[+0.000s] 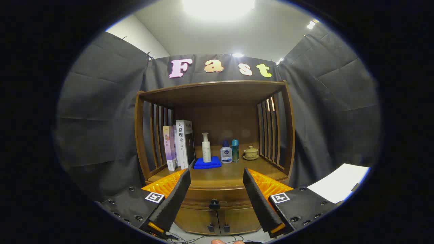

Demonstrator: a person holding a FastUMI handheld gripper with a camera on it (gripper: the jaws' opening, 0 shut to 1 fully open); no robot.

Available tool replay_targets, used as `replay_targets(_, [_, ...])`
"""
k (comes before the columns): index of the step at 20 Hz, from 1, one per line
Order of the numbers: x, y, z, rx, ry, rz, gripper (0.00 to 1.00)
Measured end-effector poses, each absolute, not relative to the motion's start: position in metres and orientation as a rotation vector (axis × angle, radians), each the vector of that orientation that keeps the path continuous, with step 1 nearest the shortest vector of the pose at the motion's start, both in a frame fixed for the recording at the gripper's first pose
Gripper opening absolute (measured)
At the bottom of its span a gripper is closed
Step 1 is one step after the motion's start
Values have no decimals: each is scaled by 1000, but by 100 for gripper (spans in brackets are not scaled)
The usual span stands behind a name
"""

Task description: Pull open the drawer, take out the items inside it, and place them on the countertop above the cabinet.

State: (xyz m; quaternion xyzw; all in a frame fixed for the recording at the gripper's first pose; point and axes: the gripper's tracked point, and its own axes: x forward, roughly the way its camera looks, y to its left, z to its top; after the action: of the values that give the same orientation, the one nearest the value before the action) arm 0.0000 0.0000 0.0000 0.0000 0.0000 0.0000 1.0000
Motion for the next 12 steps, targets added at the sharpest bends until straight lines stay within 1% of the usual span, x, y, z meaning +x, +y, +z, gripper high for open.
replay_targets(6, [18, 0, -41, -14, 73, 0, 98])
replay_targets(12, [30, -5, -59, 6, 101, -11, 98])
